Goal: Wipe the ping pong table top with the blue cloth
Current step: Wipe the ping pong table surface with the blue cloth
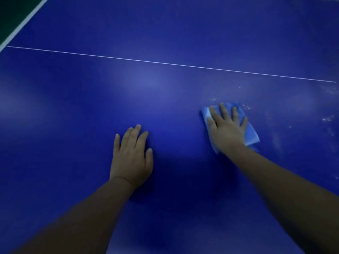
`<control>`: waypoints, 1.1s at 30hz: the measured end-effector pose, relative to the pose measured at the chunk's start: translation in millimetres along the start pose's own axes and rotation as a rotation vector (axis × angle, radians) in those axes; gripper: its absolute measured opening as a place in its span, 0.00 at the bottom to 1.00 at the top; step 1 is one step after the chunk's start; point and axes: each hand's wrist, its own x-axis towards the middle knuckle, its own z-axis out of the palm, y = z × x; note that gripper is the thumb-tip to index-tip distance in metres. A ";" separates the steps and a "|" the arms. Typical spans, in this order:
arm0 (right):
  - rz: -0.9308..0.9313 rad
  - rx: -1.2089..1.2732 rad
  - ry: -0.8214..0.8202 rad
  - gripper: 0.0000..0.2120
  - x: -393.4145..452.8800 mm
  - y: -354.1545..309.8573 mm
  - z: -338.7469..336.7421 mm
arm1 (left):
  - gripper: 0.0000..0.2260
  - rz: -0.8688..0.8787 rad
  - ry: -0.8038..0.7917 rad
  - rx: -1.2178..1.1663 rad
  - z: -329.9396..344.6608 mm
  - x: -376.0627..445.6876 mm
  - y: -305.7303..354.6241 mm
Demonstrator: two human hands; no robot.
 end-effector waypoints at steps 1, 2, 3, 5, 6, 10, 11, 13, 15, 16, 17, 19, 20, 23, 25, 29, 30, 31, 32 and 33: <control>0.016 -0.023 0.024 0.25 -4.6 0.8 1.4 | 0.25 -0.026 0.007 -0.015 3.4 12.4 3.3; -0.046 -0.084 0.057 0.26 -13.4 -7.9 7.1 | 0.26 -0.058 0.018 -0.028 6.5 21.9 4.9; -0.179 -0.105 0.071 0.26 -25.6 -23.2 14.4 | 0.26 -0.089 0.035 -0.035 9.2 27.9 5.0; -0.523 -0.092 0.052 0.25 -45.5 -56.7 28.9 | 0.27 -0.118 0.083 -0.032 13.4 32.2 4.1; -0.655 -0.077 0.033 0.24 -44.4 -66.6 33.5 | 0.28 -0.108 0.101 -0.021 15.0 32.1 3.8; -0.624 -0.135 -0.006 0.24 48.4 -59.8 13.8 | 0.28 -0.086 0.056 -0.005 18.3 34.2 1.8; -0.477 -0.173 0.002 0.24 78.4 -45.6 3.8 | 0.28 -0.087 0.036 0.000 18.8 35.5 1.8; -0.134 -0.112 0.029 0.25 126.1 -9.5 -18.0 | 0.28 -0.088 0.010 0.010 19.4 36.2 1.4; 0.130 0.026 0.047 0.25 138.0 2.4 -27.1 | 0.27 -0.081 -0.001 0.012 19.3 36.6 0.4; 0.155 0.002 0.068 0.25 129.7 -9.1 -21.9 | 0.27 -0.078 -0.003 0.013 19.0 37.0 0.4; 0.073 -0.043 0.103 0.25 115.3 -28.7 -12.4 | 0.27 -0.078 -0.002 0.014 18.7 37.6 1.0; -0.284 -0.063 0.072 0.26 74.6 -71.0 8.3 | 0.26 -0.080 0.003 0.030 18.6 38.5 2.2; -0.431 -0.063 0.025 0.26 60.8 -78.9 14.8 | 0.26 -0.079 0.003 0.043 18.8 38.6 2.6; -0.306 -0.143 0.032 0.25 87.4 -33.5 -1.7 | 0.26 -0.071 -0.007 0.061 19.5 38.1 1.8; 0.049 -0.086 0.066 0.25 111.1 16.4 -19.1 | 0.26 -0.068 -0.007 0.073 19.8 37.9 0.6; 0.125 -0.033 0.082 0.25 96.1 2.6 -13.3 | 0.25 -0.051 -0.001 0.098 20.1 39.0 -0.2; 0.050 -0.055 0.093 0.25 88.0 -24.2 -5.1 | 0.25 -0.050 0.004 0.099 18.9 39.3 0.1; -0.045 -0.065 0.101 0.26 82.4 -55.4 2.2 | 0.25 -0.048 0.009 0.097 17.8 39.9 0.6; -0.155 -0.061 0.101 0.27 80.5 -88.0 9.1 | 0.25 -0.044 0.015 0.096 17.4 40.7 0.9; -0.269 -0.055 0.096 0.27 80.2 -121.0 16.3 | 0.25 -0.037 0.020 0.098 17.6 41.2 1.1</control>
